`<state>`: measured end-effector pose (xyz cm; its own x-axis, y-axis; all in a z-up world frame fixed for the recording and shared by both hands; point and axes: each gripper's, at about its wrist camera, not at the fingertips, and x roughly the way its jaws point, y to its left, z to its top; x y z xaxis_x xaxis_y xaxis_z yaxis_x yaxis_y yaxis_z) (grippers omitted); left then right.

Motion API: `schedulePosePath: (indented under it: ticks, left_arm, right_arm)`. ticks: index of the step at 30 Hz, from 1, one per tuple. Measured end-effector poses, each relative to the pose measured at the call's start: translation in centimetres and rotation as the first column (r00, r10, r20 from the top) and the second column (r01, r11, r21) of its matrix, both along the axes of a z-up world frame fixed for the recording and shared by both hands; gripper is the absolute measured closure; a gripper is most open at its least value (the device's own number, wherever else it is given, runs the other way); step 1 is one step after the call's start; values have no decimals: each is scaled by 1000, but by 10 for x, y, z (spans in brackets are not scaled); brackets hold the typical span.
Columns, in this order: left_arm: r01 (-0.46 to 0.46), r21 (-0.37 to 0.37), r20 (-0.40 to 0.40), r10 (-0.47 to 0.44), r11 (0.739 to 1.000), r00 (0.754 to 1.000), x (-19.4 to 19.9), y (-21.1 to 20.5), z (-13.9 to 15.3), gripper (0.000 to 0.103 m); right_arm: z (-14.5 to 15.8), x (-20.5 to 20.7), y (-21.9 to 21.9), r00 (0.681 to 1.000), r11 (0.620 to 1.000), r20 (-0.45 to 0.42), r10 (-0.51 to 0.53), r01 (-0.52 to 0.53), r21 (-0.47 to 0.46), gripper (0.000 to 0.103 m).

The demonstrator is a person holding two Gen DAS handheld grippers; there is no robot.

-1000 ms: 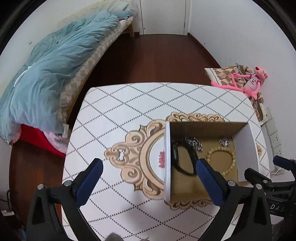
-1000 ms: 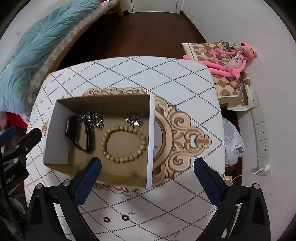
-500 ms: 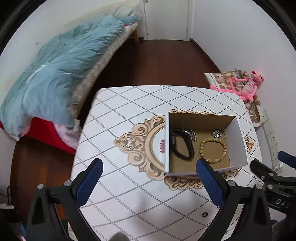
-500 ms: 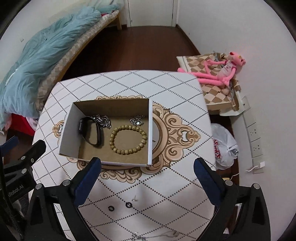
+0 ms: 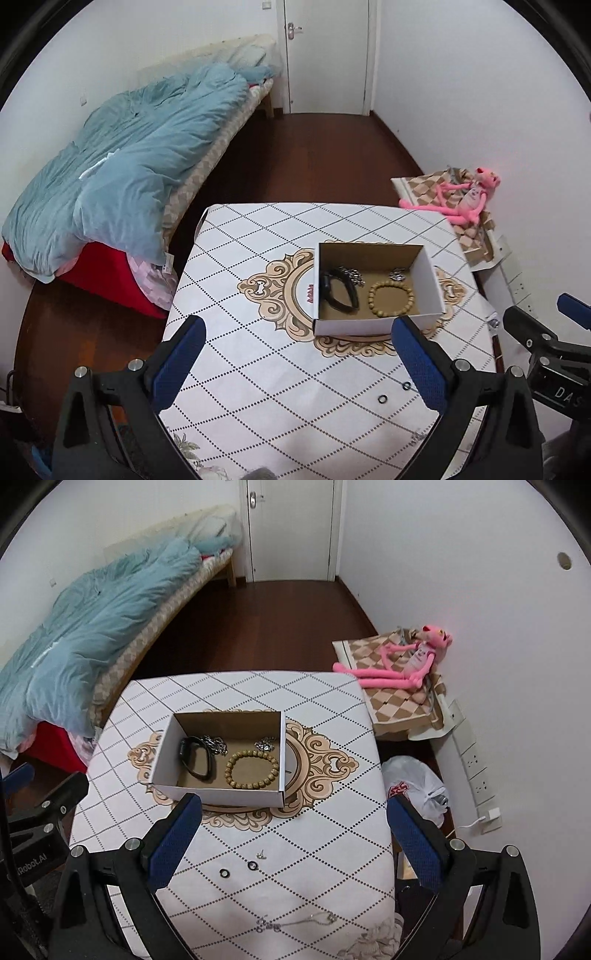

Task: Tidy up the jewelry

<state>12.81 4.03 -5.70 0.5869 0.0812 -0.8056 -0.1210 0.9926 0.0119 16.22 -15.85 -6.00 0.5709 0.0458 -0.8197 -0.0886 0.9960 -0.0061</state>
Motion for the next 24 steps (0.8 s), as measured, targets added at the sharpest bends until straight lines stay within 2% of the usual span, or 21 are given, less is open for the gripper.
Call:
schedulePosePath:
  ticks: [7,12,14,17,22,23,24]
  left_arm:
    - [16,-10,25,-16,1000,1000,-22,-4,16,0]
    - [24,-32,10,-23,999,1000,-29,-5,6,0]
    - [29,-16,-6,-29,999,1000,-34,-9,-8,0]
    - [27,18,-53,-27,999,998,-40,-16,-35,0]
    - [44,52,-159,-35,998,987,-47,-28,-85,0]
    - [48,59,-176,-37,997,984,-48,-30,-93,0]
    - [54,64,-195,-41,996,980,-49,-33,-101,0]
  right_arm:
    - [24,-28,-6,999,1000,51,0,-1,23,2]
    - [18,-38,-19,1000,997,18,-17,15,81,2]
    - [5,-40,-27,999,996,-7,-35,36,86,2]
    - [-31,-44,-46,993,992,-85,-79,87,91,2]
    - [-115,-59,-86,951,972,-258,-173,207,112,3]
    - [-125,-60,-90,945,969,-275,-178,217,119,9]
    - [-142,-64,-96,935,965,-299,-189,234,122,19]
